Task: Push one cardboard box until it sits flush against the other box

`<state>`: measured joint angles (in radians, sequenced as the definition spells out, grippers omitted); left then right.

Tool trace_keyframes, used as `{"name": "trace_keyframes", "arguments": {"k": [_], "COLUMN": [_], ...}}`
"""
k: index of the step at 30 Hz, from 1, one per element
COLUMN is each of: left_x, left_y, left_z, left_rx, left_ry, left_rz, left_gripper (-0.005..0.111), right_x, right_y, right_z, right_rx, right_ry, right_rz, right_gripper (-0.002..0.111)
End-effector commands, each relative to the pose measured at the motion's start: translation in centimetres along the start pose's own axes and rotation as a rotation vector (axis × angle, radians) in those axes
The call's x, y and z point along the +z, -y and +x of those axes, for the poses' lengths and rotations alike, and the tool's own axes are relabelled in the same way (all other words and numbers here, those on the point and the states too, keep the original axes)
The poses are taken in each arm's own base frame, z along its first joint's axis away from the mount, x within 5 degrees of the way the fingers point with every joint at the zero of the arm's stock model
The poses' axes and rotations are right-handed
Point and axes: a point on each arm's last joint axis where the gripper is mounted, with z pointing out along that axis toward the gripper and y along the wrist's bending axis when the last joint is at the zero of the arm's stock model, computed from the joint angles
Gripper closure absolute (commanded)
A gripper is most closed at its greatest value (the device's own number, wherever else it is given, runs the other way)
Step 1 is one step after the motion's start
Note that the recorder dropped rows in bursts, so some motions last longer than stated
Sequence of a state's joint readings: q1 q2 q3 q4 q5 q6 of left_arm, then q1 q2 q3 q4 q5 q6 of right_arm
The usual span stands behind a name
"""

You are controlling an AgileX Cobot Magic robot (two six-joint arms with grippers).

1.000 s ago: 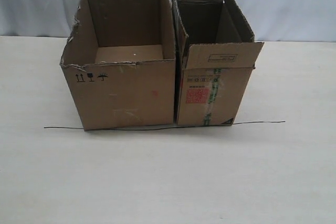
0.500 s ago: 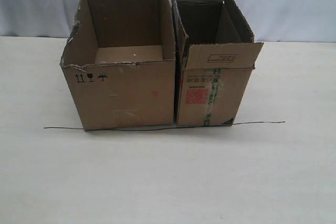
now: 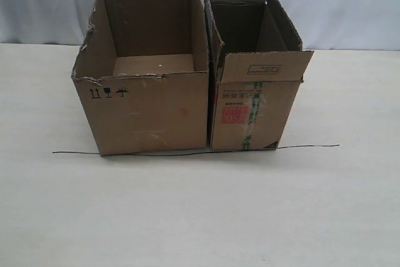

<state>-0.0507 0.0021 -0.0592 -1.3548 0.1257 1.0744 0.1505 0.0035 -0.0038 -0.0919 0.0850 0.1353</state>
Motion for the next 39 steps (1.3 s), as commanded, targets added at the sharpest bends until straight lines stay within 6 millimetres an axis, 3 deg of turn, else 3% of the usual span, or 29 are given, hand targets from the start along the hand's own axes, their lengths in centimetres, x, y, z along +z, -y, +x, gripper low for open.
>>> {"name": "trace_keyframes", "arguments": {"k": [1, 5, 12, 17, 39], "left_x": [0.0, 0.0, 0.0, 0.0, 0.0], "left_y": [-0.7, -1.6, -1.8, -1.8, -1.9], "left_z": [1.1, 2.4, 2.2, 2.2, 2.2], "left_rx": [0.151, 0.188, 0.177, 0.075, 0.189], "left_ry": [-0.093, -0.119, -0.103, -0.094, -0.103], "left_rz": [-0.056, -0.118, -0.136, -0.142, -0.148], "left_gripper": [0.107, 0.107, 0.107, 0.107, 0.107], "right_x": [0.0, 0.0, 0.0, 0.0, 0.0], "right_y": [0.0, 0.0, 0.0, 0.0, 0.0], "right_z": [0.1, 0.1, 0.1, 0.1, 0.1], "right_rx": [-0.001, -0.001, -0.001, -0.001, -0.001], "right_ry": [0.005, 0.005, 0.005, 0.005, 0.005], "right_rz": [-0.005, -0.005, -0.005, -0.005, -0.005], "right_gripper": [0.103, 0.103, 0.103, 0.103, 0.103]}}
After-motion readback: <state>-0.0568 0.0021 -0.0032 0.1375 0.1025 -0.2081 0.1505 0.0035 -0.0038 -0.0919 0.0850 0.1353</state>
